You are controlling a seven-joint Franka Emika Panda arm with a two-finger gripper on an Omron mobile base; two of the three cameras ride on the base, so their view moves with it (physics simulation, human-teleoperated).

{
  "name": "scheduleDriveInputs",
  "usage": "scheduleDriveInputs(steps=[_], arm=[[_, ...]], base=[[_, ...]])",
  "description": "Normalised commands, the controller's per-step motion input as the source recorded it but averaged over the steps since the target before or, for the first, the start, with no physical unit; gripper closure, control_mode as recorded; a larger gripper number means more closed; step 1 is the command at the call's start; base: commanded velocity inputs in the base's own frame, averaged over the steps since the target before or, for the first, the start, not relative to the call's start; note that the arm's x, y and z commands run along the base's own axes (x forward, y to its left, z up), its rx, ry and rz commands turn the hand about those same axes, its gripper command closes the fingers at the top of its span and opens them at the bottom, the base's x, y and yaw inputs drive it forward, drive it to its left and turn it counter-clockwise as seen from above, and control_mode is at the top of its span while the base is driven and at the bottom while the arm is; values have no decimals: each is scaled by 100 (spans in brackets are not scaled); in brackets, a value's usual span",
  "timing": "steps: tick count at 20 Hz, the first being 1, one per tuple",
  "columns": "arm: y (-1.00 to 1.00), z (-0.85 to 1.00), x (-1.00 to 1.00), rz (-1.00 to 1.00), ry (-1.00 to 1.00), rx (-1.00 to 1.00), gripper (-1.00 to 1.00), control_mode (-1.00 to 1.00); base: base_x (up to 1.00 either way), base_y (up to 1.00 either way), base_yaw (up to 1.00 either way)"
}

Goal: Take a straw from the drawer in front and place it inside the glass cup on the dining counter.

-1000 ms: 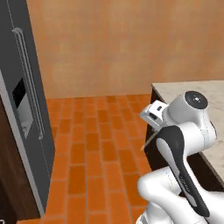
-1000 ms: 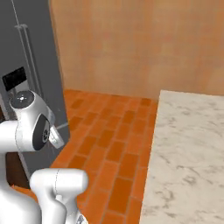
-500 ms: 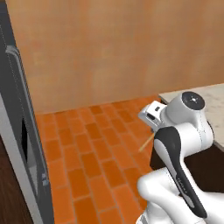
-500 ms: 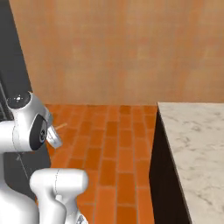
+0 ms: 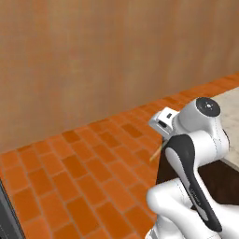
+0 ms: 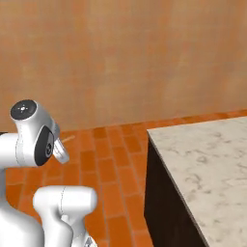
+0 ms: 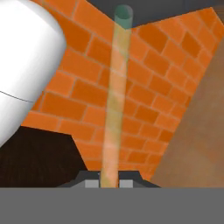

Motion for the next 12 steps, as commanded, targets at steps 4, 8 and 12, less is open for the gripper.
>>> scheduleDriveInputs(steps=[4, 8, 12], arm=[[0, 0, 0, 0, 0, 0, 100, 100], [0, 0, 0, 0, 0, 0, 100, 100], [0, 0, 0, 0, 0, 0, 100, 100]], base=[[100, 50, -42], [100, 56, -42], [100, 63, -43]])
